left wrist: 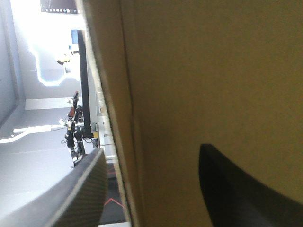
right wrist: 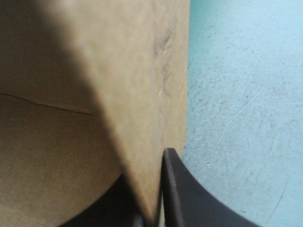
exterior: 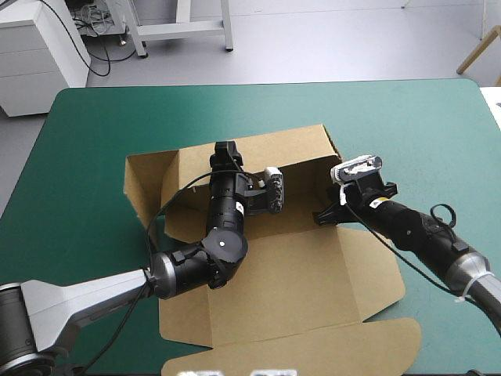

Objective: Fold the box

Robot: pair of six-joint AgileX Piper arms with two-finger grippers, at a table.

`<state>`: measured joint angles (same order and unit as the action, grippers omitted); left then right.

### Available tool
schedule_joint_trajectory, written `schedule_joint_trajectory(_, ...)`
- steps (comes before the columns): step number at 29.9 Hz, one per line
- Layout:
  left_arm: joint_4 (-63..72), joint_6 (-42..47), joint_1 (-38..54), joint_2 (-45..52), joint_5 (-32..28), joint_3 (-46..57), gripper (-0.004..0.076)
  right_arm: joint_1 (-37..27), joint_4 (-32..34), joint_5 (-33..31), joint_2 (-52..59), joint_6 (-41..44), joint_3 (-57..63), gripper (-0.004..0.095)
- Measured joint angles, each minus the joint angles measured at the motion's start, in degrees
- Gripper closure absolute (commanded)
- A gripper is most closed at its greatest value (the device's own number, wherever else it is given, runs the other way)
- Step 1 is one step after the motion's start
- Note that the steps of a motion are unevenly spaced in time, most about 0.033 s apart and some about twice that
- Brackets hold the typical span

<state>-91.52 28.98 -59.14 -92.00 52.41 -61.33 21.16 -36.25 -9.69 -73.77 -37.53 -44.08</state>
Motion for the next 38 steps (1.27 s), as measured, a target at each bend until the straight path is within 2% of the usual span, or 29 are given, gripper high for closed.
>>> schedule_joint_trajectory(9, -5.5, 1.2, -2.8, 0.0, -2.0, 0.0, 0.0344, -6.9, 10.1, -13.5, -3.4, 5.4, -8.9, 0.0924)
schedule_joint_trajectory(16, -5.5, 2.0, -6.9, 0.0, -2.0, -0.1, 0.0351, -8.0, 18.7, -23.6, -7.6, 14.2, -18.2, 0.0924)
schedule_joint_trajectory(20, -5.4, 2.0, -9.4, 0.6, -1.5, -0.6, 0.0384, -8.0, 22.9, -28.1, -11.2, 20.3, -22.5, 0.0926)
schedule_joint_trajectory(22, -5.4, 2.0, -10.5, 1.4, -0.9, -1.0, 0.0419, -8.0, 23.6, -29.4, -12.6, 22.5, -23.9, 0.0926)
schedule_joint_trajectory(25, -5.3, 2.1, -11.5, 3.2, 0.3, -2.0, 0.0527, -8.6, 24.3, -32.4, -14.7, 25.1, -26.9, 0.0926)
schedule_joint_trajectory(28, -5.2, 3.2, -11.8, 6.0, 1.3, -3.4, 0.0707, -9.8, 24.6, -36.8, -16.9, 26.4, -30.5, 0.0925)
schedule_joint_trajectory(29, -5.2, 3.8, -11.8, 6.9, 1.5, -3.9, 0.0730, -10.5, 24.7, -38.6, -17.7, 26.8, -31.6, 0.0926)
schedule_joint_trajectory(33, -5.2, 6.1, -8.4, 11.1, 0.8, -6.2, 0.0727, -13.1, 25.2, -46.1, -21.6, 28.0, -38.6, 0.0926)
schedule_joint_trajectory(38, 4.9, 6.4, 5.3, 15.8, -5.8, -10.6, 0.0727, -14.7, 25.5, -54.1, -28.3, 28.7, -48.0, 0.0926)
